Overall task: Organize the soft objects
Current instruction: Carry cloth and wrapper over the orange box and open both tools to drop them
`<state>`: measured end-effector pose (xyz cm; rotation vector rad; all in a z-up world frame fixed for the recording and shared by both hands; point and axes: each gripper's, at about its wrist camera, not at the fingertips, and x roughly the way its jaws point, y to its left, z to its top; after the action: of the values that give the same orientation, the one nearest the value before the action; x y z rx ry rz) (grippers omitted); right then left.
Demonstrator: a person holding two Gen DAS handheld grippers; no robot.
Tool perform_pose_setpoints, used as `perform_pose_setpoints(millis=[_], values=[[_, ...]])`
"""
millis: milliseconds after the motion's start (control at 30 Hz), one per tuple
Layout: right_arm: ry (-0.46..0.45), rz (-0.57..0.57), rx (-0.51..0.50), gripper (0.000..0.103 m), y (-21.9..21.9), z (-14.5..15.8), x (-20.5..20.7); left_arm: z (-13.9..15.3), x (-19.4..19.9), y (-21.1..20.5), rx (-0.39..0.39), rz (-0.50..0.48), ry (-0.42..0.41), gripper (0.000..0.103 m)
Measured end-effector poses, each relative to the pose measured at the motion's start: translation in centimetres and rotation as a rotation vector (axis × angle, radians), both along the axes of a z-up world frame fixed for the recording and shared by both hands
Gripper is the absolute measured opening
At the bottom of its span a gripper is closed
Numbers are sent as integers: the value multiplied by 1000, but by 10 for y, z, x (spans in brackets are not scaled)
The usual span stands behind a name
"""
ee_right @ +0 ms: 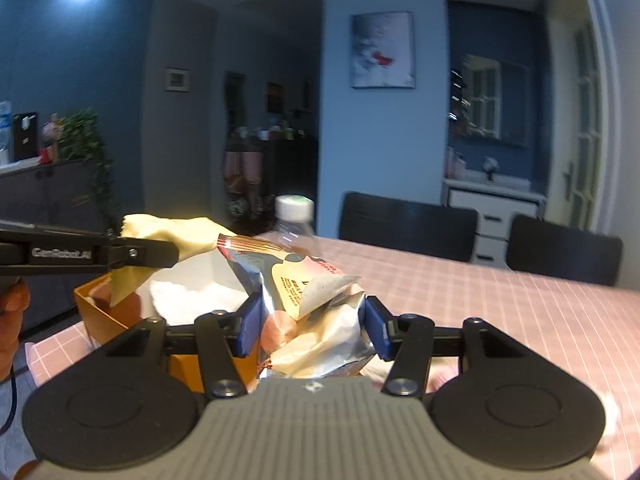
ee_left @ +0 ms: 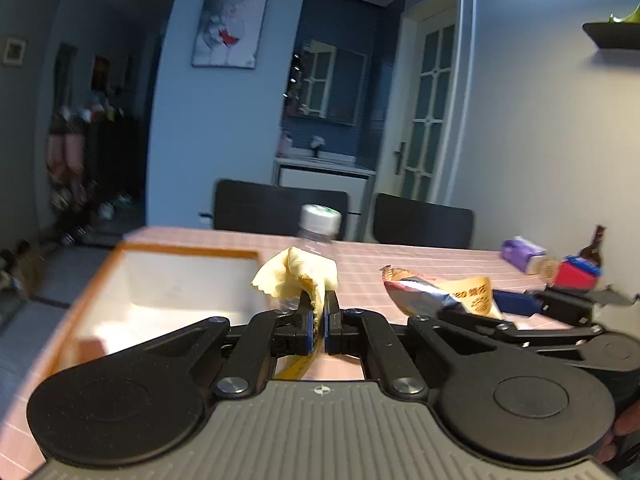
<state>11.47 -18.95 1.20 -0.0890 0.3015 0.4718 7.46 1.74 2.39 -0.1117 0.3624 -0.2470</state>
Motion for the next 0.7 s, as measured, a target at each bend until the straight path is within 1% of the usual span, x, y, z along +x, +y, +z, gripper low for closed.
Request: perform_pose_setpoints(millis=[100, 200, 333, 400, 567, 633, 700], values=[[-35, 46, -31, 54, 25, 7, 6, 5, 3, 14, 45, 36, -16, 4], [-55, 87, -58, 54, 50, 12, 15, 9, 11, 28, 68, 65, -11, 4], [-41, 128, -71, 54, 81, 18, 35, 12, 26, 45, 73, 88, 13, 4], [-38, 148, -93, 54, 97, 19, 45, 11, 34, 57, 78, 94, 27, 4], [-37, 197, -210, 54, 140, 18, 71, 10, 59, 82, 97, 89, 68, 4], [-39, 202, -286, 54, 161, 15, 86, 8, 73, 92, 111, 64, 104, 4], [-40, 194, -363, 54, 180, 9, 102, 5, 90, 98, 142, 74, 150, 4]])
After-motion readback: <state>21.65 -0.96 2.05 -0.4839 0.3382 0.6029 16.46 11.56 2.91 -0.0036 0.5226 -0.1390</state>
